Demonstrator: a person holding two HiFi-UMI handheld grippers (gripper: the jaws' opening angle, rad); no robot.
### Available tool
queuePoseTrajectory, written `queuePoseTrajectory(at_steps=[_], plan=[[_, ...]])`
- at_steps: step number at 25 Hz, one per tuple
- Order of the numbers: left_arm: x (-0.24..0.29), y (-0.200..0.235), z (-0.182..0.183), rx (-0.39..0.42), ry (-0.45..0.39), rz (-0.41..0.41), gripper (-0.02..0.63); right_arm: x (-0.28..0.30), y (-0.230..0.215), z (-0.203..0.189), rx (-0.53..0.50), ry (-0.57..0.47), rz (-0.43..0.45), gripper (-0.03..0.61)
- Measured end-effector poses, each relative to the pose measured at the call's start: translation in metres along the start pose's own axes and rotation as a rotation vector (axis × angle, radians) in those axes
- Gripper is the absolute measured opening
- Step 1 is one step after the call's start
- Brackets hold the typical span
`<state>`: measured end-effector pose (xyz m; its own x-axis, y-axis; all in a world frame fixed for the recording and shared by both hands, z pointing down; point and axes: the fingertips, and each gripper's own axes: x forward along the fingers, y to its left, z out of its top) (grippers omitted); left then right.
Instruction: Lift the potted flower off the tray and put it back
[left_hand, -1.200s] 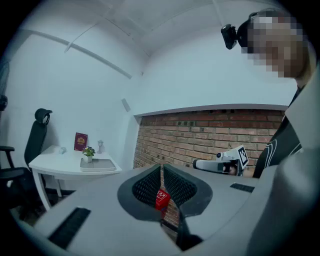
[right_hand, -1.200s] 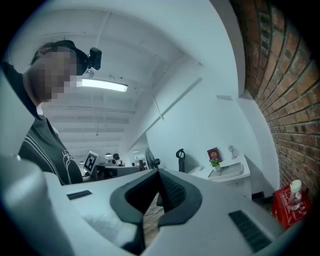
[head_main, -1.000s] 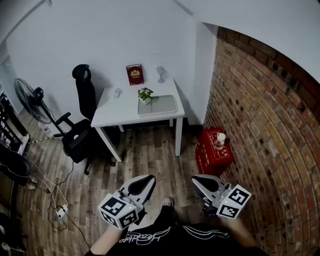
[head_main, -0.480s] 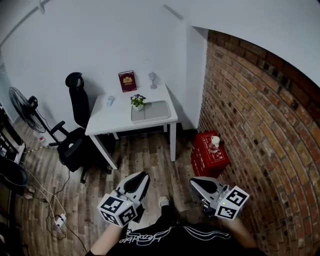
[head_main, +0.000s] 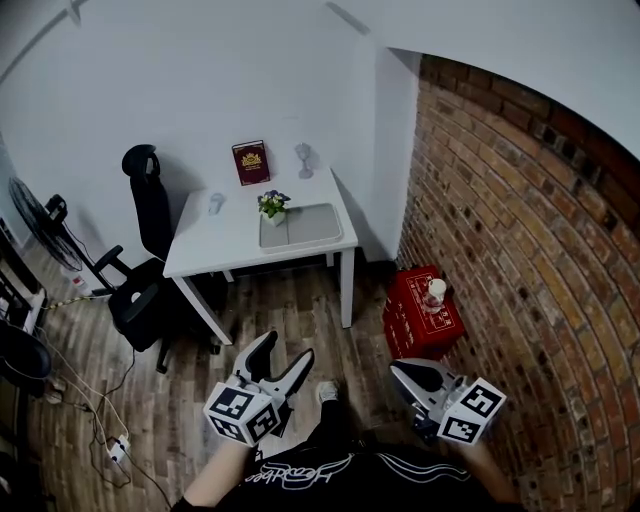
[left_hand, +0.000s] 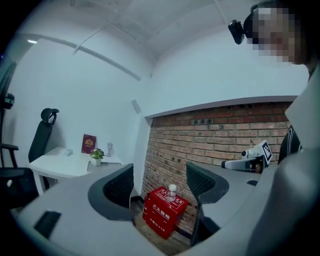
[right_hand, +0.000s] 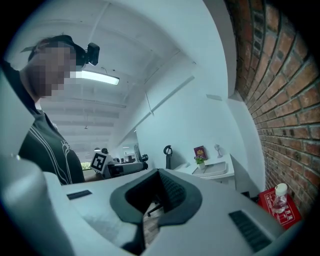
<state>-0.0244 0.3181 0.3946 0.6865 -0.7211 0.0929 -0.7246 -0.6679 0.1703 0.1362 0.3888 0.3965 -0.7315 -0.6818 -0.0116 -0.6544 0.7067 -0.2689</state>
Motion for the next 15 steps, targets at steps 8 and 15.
queuePoseTrajectory(at_steps=[8,15], plan=[[0.050,0.067,0.008,0.032,0.021,0.049,0.350,0.063,-0.048,0.016,-0.005,0.014,0.012,0.003],[0.116,0.152,0.017,0.013,0.033,0.063,0.351,0.148,-0.114,0.030,0.013,0.070,0.010,0.003]])
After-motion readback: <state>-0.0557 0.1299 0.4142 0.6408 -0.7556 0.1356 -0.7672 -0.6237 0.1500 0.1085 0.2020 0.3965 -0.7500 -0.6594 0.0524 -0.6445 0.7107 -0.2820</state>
